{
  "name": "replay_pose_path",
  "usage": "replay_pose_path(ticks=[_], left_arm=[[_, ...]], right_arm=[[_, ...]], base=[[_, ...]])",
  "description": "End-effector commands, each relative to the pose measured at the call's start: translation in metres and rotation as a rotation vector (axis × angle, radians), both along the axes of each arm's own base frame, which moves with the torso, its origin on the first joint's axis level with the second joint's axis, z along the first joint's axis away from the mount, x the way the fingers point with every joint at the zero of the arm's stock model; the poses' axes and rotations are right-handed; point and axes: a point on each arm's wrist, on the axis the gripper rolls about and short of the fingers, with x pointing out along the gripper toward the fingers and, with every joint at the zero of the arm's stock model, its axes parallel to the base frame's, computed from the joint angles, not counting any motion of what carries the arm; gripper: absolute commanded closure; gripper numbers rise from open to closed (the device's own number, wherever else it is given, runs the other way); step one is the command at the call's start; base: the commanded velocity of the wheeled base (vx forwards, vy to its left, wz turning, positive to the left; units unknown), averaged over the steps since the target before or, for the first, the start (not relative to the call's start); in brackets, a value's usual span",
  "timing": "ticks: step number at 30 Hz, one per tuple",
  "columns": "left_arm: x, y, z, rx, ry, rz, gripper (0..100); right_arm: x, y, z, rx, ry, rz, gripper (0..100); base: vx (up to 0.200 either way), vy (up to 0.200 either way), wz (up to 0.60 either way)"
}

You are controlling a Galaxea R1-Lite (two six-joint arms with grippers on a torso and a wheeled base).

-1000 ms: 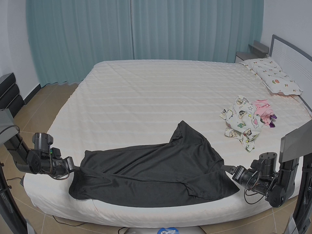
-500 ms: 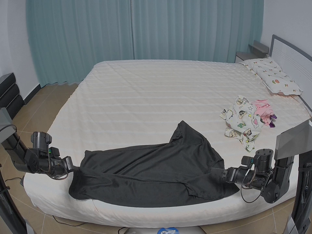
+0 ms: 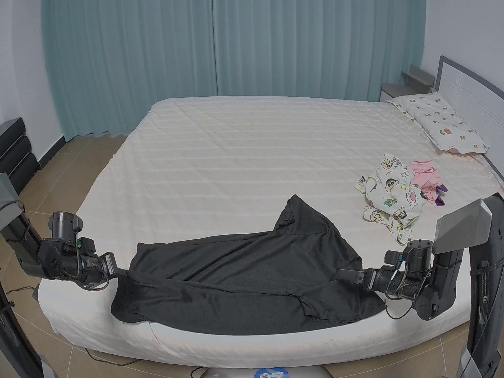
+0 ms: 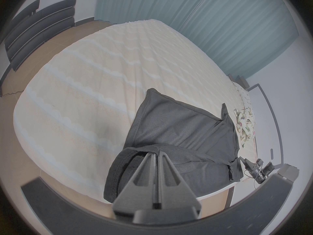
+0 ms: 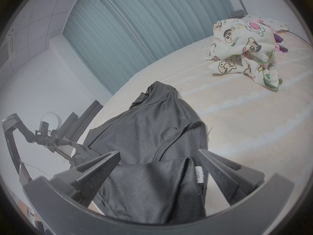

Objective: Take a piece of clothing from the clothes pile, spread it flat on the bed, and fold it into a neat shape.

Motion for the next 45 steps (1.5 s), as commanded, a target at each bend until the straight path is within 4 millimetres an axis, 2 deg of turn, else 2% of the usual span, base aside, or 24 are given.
replay_pose_path(ticks=[1,9,10,17,28,29,37,38,45], left_arm=[[0.000,0.000,0.001,0.000,-0.002,0.001,100],[0.000,0.000,0.001,0.000,-0.002,0.001,100],[0.000,0.000,0.001,0.000,-0.002,0.003,100],[0.000,0.001,0.002,0.000,-0.007,0.006,100],[-0.015,-0.001,0.016,0.002,-0.034,0.011,100],[-0.020,0.000,0.019,0.005,-0.038,0.015,100],[-0.027,0.006,0.024,0.018,-0.051,0.048,100],[-0.030,0.007,0.029,0.023,-0.066,0.057,100],[-0.040,0.006,0.040,0.020,-0.054,0.055,100]], right_arm=[[0.006,0.002,-0.010,-0.002,0.007,0.006,0],[0.012,0.005,-0.018,-0.004,0.021,0.011,0],[0.013,0.005,-0.019,-0.005,0.024,0.011,100],[0.008,0.003,-0.015,-0.005,0.028,0.008,100],[-0.005,-0.003,0.005,0.010,-0.020,-0.002,100],[-0.008,-0.003,0.012,0.021,-0.027,0.005,100],[-0.015,-0.004,0.025,0.037,-0.041,0.023,100],[-0.019,-0.008,0.035,0.044,-0.054,0.011,100],[-0.033,-0.016,0.050,0.081,-0.049,0.023,100]], base=[[0.000,0.000,0.00],[0.000,0.000,0.00],[0.000,0.000,0.00],[0.000,0.000,0.00],[0.000,0.000,0.00],[0.000,0.000,0.00],[0.000,0.000,0.00],[0.000,0.000,0.00],[0.000,0.000,0.00]])
